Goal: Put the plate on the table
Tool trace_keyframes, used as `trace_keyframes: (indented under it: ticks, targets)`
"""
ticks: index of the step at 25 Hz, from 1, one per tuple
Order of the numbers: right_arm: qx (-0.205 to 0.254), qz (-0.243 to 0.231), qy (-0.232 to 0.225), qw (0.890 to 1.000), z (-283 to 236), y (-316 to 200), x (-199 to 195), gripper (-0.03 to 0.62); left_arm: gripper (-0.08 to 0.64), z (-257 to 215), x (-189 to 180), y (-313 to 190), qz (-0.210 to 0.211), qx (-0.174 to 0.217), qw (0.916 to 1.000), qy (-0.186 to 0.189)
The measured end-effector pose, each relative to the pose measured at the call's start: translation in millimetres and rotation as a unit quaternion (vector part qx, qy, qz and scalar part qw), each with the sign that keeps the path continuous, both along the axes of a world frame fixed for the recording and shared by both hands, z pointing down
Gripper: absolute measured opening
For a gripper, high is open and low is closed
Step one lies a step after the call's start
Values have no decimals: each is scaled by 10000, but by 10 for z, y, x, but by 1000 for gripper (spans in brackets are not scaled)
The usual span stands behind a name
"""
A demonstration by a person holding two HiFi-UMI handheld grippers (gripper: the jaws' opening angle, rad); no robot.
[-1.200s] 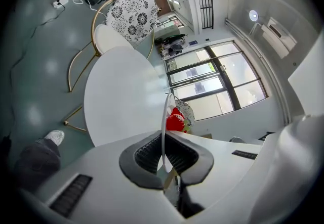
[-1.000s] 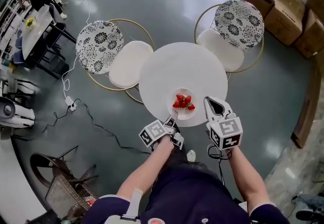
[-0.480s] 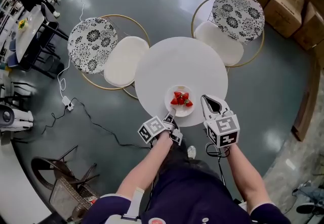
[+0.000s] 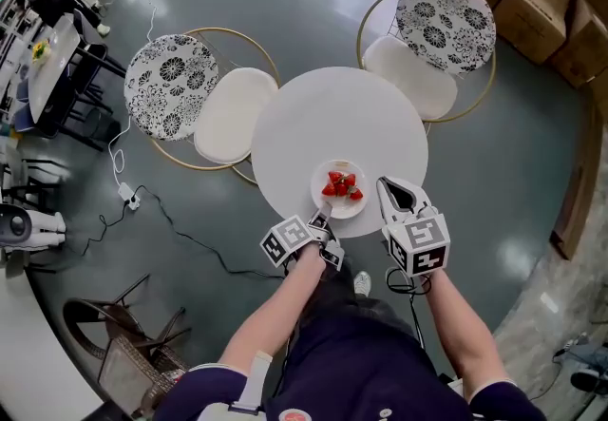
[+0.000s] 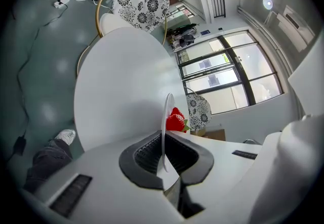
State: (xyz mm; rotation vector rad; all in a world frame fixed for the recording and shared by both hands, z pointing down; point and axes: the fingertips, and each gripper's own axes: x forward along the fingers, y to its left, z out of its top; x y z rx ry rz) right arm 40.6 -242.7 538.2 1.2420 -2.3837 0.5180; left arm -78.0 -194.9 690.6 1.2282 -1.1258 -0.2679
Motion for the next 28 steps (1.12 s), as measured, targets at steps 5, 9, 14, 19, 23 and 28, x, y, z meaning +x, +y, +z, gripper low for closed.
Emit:
trace_keyframes:
  ticks: [5, 9, 14, 19, 23, 28]
  targets:
    - [-3, 41, -42, 10000, 4, -2, 21, 5, 12, 12, 3, 1, 21, -21, 10000, -53]
    - [-23, 68, -75, 9999, -5, 12, 44, 5, 12, 2, 14, 2, 104, -41, 9997, -212]
    - [-26, 73, -126, 9999, -3, 21, 63, 5, 12, 3, 38, -12, 308, -95, 9978, -583]
    - [-29, 88, -164, 9998, -7, 50, 77, 5, 15, 15, 29, 8, 463, -129, 9945, -930]
    - [-38, 115, -183, 9998, -10, 54, 118, 5, 35, 39, 32, 21, 635, -197, 9883, -1371]
    - [-60, 149, -189, 9997, -5, 58, 138, 5, 55, 48, 7, 19, 907, -228, 9769, -1921]
